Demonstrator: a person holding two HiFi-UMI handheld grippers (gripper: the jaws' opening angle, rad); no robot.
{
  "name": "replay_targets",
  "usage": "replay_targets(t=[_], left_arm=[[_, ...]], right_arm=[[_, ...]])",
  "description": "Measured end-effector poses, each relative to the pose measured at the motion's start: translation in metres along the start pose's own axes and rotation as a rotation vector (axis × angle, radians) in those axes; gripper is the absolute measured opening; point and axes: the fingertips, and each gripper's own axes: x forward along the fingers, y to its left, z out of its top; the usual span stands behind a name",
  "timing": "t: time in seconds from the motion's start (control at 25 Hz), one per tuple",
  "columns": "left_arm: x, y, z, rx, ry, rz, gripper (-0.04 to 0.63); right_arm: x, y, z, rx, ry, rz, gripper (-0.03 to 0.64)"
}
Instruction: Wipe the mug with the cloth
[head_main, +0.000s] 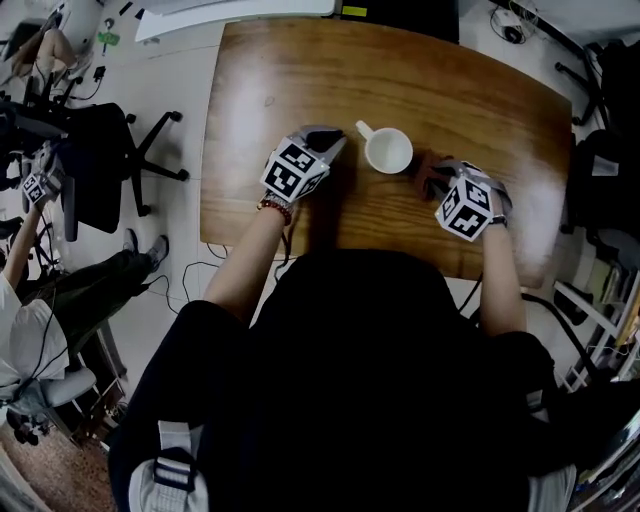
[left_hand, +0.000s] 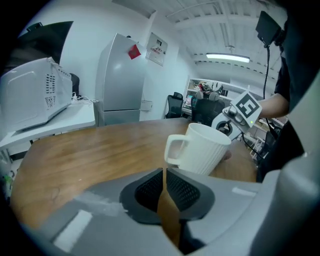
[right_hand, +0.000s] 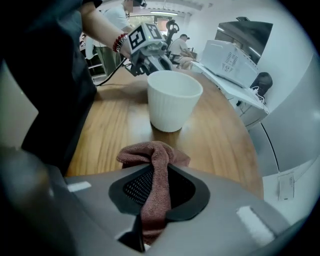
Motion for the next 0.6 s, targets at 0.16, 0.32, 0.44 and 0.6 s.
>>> replay_targets(t=[0.16,0.32,0.44,0.6], left_arm=[[-0.022,-0.006,-0.012,-0.03,-0.019,0.024,0.025],[-0.037,-0.018,-0.025,-0.05,-0.038,0.032,0.023],[-0.05,-0.022,-0.037,-0.131,-0.072,0.058,0.023],[-0.062,-0.033,-0.049,-0.181,-0.089,0.076,0.023]], right_arm=[[0.009,0.003,-0.002,0.045,0.007,-0.058,0.072],[0.019,0.0,0.0,0.08,-0.006,-0.103,0.078],[0.023,-0.002,0.005,0.09,-0.034,-0.118,0.078],[0.006,-0.01,0.0,0.176,-0.071,-0.158,0.078]])
